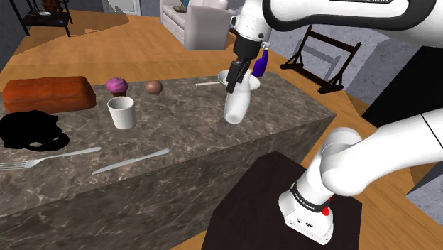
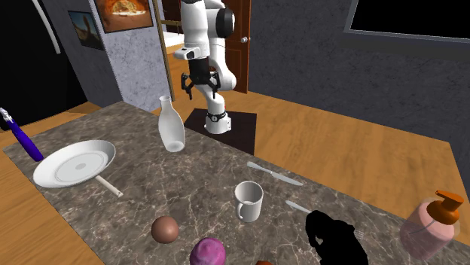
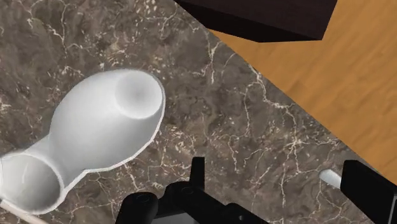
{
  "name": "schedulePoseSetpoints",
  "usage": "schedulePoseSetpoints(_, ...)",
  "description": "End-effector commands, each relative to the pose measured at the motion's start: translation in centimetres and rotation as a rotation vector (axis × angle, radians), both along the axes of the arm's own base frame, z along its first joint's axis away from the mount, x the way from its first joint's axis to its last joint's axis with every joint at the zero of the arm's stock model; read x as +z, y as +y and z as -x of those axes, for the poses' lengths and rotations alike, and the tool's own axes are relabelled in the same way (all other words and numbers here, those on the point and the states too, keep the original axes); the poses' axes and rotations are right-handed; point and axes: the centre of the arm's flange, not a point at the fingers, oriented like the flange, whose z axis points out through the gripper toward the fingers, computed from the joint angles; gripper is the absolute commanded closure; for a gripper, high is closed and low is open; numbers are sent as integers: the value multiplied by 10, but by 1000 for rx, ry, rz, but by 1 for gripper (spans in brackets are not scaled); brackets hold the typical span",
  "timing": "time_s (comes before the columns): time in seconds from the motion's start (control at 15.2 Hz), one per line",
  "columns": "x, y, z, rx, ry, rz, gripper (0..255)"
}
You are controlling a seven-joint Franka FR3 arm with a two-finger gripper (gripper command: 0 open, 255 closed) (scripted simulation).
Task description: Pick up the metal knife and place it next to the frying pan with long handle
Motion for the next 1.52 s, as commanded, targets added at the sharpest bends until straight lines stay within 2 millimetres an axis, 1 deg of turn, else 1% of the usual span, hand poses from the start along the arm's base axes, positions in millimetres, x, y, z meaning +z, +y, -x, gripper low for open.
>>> schedulePoseSetpoints(0.0, -12, 14, -17, 64, -5, 2, 0)
schedulePoseSetpoints(0.4, -51, 65, -62, 250, -15, 8, 0)
schedulePoseSetpoints(0.73, -82, 113, -92, 405, -24, 13, 0)
schedulePoseSetpoints(1.12, -120, 175, -119, 591, -34, 20, 0)
schedulePoseSetpoints(1.45, -152, 231, -132, 747, -43, 25, 0)
